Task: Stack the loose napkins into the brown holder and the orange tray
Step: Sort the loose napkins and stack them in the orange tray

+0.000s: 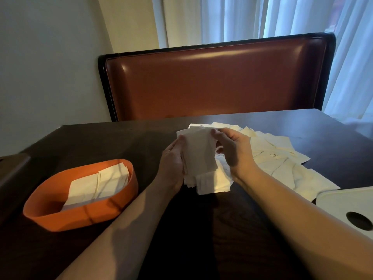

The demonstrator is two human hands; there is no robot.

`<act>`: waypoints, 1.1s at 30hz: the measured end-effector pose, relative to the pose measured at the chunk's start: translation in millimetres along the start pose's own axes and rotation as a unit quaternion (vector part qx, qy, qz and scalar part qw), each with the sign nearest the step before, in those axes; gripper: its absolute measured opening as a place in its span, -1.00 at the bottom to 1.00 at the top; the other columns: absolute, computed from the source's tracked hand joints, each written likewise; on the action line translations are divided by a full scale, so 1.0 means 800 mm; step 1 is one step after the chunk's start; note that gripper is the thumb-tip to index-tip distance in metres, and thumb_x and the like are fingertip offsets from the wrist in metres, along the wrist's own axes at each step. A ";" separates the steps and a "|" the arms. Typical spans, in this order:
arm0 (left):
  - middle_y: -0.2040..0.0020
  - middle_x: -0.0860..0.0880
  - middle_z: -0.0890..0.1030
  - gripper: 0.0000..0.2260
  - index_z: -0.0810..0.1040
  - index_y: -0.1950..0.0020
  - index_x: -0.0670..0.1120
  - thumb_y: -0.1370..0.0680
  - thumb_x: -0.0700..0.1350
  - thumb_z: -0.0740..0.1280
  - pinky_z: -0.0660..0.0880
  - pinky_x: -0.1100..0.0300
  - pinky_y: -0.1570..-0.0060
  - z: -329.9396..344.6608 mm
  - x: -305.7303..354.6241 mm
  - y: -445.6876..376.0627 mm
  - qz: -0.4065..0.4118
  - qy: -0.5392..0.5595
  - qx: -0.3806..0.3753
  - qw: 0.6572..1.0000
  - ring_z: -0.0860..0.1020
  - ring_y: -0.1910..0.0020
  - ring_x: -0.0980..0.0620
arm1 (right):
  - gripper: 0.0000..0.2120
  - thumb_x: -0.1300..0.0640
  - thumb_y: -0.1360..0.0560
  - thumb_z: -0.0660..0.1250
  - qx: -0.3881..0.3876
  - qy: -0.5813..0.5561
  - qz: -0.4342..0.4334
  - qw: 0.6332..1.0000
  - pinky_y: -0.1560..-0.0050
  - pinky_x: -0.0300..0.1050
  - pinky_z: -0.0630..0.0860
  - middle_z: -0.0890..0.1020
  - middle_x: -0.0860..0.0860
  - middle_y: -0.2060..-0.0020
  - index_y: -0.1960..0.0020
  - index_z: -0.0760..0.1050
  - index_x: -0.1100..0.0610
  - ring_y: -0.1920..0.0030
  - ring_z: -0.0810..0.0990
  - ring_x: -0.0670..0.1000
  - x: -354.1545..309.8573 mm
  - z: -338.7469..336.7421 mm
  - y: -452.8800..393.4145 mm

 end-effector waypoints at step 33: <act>-0.01 -0.12 0.64 -0.64 0.60 -0.10 0.04 -0.68 0.15 0.06 0.62 -0.06 0.11 0.007 0.000 0.005 -0.048 0.018 -0.028 0.998 0.63 0.03 -0.07 | -0.88 0.24 -0.50 0.43 0.027 0.145 -0.162 0.976 0.16 -0.47 0.49 0.59 -0.23 0.24 0.10 0.59 0.03 0.23 0.57 -0.27 -0.014 0.004 0.007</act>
Point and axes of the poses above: each hand's wrist, its own y-axis away from the middle knuckle, its own z-axis out of the palm, x = y × z, the point moved 5 cm from there along -y, towards the middle knuckle
